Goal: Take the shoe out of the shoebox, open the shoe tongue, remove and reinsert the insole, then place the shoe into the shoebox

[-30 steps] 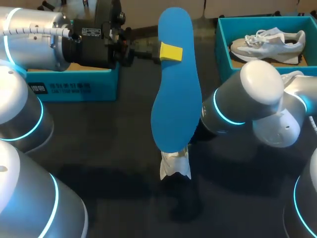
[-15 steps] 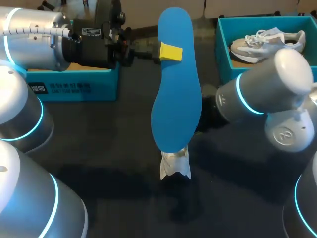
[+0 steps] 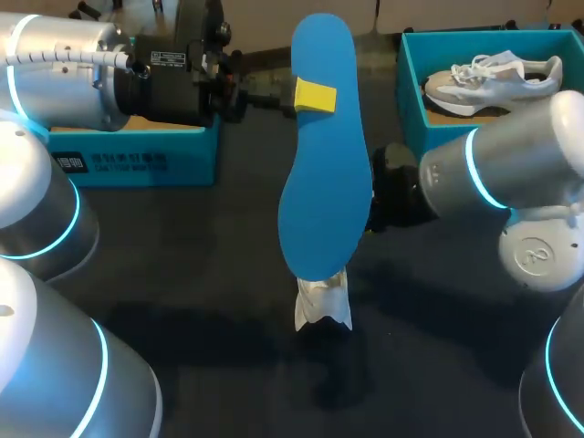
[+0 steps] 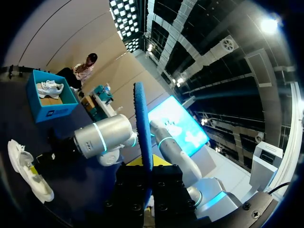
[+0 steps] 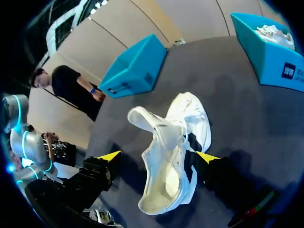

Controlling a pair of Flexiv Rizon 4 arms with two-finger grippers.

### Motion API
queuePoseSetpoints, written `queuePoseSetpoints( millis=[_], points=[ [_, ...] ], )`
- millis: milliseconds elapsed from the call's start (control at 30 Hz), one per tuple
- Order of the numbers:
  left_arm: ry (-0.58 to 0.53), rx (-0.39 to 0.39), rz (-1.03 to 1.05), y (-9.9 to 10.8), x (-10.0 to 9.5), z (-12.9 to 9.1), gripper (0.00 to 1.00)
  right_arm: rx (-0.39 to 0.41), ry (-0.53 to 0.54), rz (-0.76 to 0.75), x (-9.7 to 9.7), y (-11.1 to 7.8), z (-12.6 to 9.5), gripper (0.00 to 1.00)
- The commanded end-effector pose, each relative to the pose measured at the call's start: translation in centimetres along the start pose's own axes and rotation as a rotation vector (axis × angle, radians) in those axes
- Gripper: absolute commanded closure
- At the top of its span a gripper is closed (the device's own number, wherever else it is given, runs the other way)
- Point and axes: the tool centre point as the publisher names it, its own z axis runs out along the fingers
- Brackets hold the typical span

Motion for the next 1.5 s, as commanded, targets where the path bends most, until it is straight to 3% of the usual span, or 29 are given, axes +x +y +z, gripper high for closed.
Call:
queuePoseSetpoints(
  millis=[33, 400, 633, 1033, 1167, 1200, 1400, 1500],
  points=[
    [0.001, 0.0, 0.0, -0.1, -0.1, 0.2, 1.0, 0.001, 0.097, -0.011, -0.6, -0.4, -2.0, 0.0],
    [0.001, 0.0, 0.0, -0.1, -0.1, 0.2, 1.0, -0.055, 0.263, 0.014, -0.5, 1.0, -5.0, 0.0],
    [0.001, 0.0, 0.0, -0.1, -0.1, 0.2, 1.0, -0.056, 0.475, 0.009, 0.3, 2.7, -6.8, 0.0],
    [0.001, 0.0, 0.0, -0.1, -0.1, 0.2, 1.0, -0.056, 0.475, 0.009, 0.3, 2.7, -6.8, 0.0],
    [0.001, 0.0, 0.0, -0.1, -0.1, 0.2, 1.0, -0.031, 0.538, 0.033, 0.9, 3.1, -7.2, 0.0],
    [0.001, 0.0, 0.0, -0.1, -0.1, 0.2, 1.0, 0.025, 0.564, 0.092, 1.1, 3.2, -7.4, 0.0],
    [0.001, 0.0, 0.0, -0.1, -0.1, 0.2, 1.0, 0.049, 0.667, 0.207, 2.2, 4.0, -8.8, 0.0],
    [0.001, 0.0, 0.0, -0.1, -0.1, 0.2, 1.0, 0.065, 0.668, 0.22, 2.8, 4.3, -9.5, 0.0]
  ],
)
